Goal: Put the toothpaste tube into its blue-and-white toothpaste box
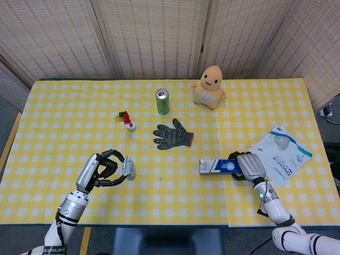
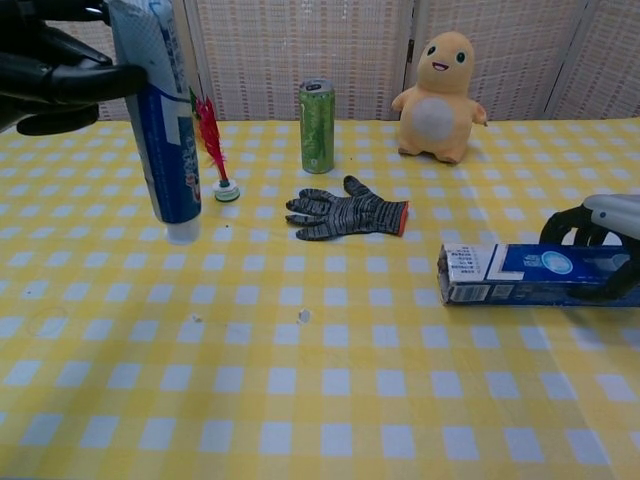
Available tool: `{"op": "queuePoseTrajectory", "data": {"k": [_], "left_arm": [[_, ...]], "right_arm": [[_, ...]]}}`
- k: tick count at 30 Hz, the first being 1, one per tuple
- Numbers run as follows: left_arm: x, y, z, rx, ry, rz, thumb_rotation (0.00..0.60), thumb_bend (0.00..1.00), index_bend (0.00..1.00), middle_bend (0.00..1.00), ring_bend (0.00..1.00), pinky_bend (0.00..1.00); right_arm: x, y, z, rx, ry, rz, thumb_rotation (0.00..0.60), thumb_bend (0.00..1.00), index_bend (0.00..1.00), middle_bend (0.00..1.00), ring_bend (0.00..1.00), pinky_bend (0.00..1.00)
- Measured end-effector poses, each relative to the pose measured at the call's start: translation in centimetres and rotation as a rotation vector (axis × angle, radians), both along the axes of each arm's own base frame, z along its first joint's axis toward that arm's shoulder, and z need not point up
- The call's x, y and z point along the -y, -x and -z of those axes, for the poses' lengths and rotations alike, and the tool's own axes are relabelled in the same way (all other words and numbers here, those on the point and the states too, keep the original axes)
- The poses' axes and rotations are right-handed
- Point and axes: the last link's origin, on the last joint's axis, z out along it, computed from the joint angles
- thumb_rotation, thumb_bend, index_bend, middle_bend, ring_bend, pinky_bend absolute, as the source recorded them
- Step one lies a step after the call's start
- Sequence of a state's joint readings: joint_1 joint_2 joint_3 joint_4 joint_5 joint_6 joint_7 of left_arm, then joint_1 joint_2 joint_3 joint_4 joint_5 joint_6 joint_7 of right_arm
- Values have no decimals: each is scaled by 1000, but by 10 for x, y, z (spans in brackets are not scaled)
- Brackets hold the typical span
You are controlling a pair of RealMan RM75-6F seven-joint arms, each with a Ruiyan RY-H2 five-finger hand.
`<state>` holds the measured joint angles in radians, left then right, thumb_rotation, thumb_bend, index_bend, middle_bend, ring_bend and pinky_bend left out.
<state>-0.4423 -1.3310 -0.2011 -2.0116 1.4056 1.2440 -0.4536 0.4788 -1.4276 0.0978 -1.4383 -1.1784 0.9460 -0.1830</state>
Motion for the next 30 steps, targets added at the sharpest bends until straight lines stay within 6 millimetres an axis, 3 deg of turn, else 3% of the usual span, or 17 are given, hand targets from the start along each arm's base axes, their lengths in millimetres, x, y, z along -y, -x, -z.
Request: {"op": "queuePoseTrajectory", "data": {"k": [10,19,30], "left_arm": [[-3,-12,-9,40,39,-7,600,488,982,1000,1000,1000],[-11,-37,-21,91,29,16,600,489,983,1000,1000,1000],[-14,-78,-33,193,35,48,600,489,983,1000,1000,1000]], "right_arm": [[1,-7,-6,188,52,-30,600,301,408,374,385,310],[3,-15,-6,464,132,-82,600,301,411,374,388,310],[8,-33,29,808,118,-98,600,302,411,367,391,310]]}}
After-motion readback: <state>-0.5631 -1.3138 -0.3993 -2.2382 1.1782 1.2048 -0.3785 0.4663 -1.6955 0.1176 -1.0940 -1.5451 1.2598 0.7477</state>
